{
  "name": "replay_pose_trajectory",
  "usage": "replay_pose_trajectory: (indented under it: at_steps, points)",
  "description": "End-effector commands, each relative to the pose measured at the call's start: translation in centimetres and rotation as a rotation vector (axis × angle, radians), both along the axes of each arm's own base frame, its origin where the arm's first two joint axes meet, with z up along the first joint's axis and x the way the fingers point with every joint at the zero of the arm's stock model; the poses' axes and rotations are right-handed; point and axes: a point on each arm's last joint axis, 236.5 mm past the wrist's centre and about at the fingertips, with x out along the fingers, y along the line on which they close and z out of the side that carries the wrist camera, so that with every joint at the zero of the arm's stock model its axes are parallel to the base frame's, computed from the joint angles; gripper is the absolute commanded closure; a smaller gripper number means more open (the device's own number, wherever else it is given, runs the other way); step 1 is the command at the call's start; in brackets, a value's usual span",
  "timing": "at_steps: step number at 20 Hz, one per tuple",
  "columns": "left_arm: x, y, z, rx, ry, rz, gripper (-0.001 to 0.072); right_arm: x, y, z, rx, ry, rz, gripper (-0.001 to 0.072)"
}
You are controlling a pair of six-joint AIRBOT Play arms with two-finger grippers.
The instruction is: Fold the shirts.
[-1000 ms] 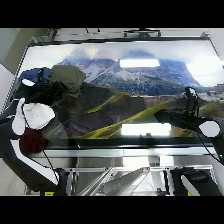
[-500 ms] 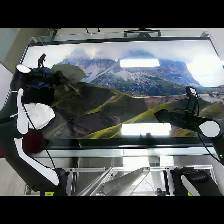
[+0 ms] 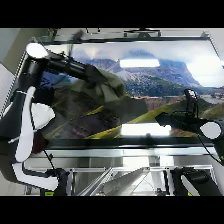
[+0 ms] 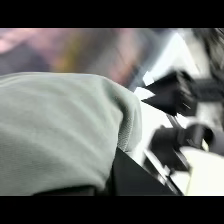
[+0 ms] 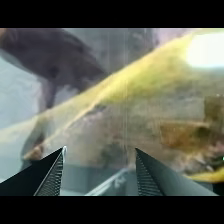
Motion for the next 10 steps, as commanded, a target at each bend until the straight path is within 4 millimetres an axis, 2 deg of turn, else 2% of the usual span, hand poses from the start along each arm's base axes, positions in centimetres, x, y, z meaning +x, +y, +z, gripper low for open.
replay_pose_trajectory:
  at_steps: [1, 3, 4, 6, 8, 10]
  points:
    - [-5.5, -4.9, -2.2, 0.043, 0.044, -0.118, 0.0333, -1.7, 0.1, -0.5, -0.009, 0.061, 0.032, 0.0227]
    - [-5.9, -5.9, -5.0, 0.092, 0.056, -0.102, -0.0011, -2.2, 0.2, -0.7, -0.012, 0.081, 0.041, 0.0226]
    - [-5.6, -5.8, -5.5, 0.105, 0.05, -0.089, -0.0013, -2.3, 0.2, -0.7, -0.012, 0.084, 0.043, 0.0226]
    - [-4.2, -4.0, -5.8, 0.156, 0.02, -0.062, -0.0012, -2.2, 0.2, -0.2, -0.014, 0.078, 0.048, 0.0226]
    - [-2.6, 0.2, -6.5, 0.276, 0.031, -0.015, -0.0011, -2.0, 0.2, 0.3, -0.012, 0.068, 0.05, 0.0226]
    - [-2.3, 4.0, -8.5, 0.364, 0.096, 0.018, -0.001, -2.2, 0.2, -0.4, -0.015, 0.092, 0.05, 0.0226]
